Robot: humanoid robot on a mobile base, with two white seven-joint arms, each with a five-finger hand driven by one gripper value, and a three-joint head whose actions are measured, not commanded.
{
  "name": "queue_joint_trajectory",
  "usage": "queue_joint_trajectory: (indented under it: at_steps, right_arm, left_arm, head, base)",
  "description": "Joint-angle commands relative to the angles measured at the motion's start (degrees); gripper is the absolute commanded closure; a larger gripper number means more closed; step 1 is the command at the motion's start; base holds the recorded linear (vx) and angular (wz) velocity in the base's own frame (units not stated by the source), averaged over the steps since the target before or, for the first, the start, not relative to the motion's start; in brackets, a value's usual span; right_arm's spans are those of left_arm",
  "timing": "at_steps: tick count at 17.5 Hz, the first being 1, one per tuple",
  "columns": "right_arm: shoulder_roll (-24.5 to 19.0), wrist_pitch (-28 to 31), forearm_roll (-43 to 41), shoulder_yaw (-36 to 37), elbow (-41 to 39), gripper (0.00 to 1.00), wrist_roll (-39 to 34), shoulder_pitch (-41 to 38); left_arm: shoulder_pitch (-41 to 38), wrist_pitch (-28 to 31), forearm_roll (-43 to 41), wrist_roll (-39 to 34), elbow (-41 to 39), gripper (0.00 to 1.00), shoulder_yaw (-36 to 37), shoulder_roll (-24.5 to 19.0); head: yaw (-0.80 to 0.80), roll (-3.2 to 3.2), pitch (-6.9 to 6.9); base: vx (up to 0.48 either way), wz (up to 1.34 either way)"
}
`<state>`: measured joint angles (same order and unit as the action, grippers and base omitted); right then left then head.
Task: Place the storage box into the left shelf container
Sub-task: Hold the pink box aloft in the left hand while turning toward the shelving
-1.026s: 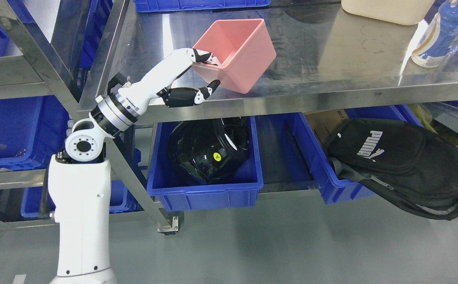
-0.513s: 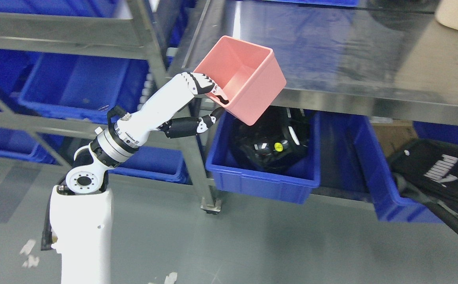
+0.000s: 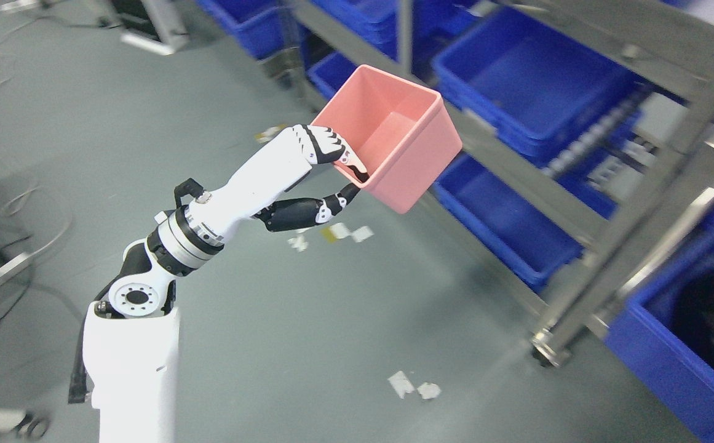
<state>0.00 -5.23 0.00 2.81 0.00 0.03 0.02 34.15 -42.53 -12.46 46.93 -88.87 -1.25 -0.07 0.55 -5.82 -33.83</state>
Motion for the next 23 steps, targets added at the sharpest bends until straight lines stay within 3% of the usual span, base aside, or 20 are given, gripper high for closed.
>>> queue_joint_trajectory:
  at_steps: [1, 11, 23]
  right_arm:
    - [1.00, -0.05, -0.18, 0.00, -1.00, 0.00, -0.03, -0.46]
    - [1.00, -0.05, -0.18, 0.00, -1.00, 0.00, -0.03, -0.46]
    - [1.00, -0.05, -0.18, 0.00, -1.00, 0.00, -0.03, -0.46]
  left_arm:
    - [-1.71, -0.10, 0.33, 0.01, -2.01, 0.99, 1.34, -0.93]
    - [-2.95, -0.10, 0.41, 0.01, -2.01, 0.99, 0.99, -0.93]
    - [-3.56, -0.19, 0.68, 0.01, -2.01, 0.99, 0.46, -0.93]
  head:
    - [0.00, 0.00, 0.00]
    - [0.00, 0.00, -0.01]
    - [0.00, 0.00, -0.01]
  base:
    - [0.004, 1.82]
    - [0.146, 1.04]
    - [0.472, 0.03]
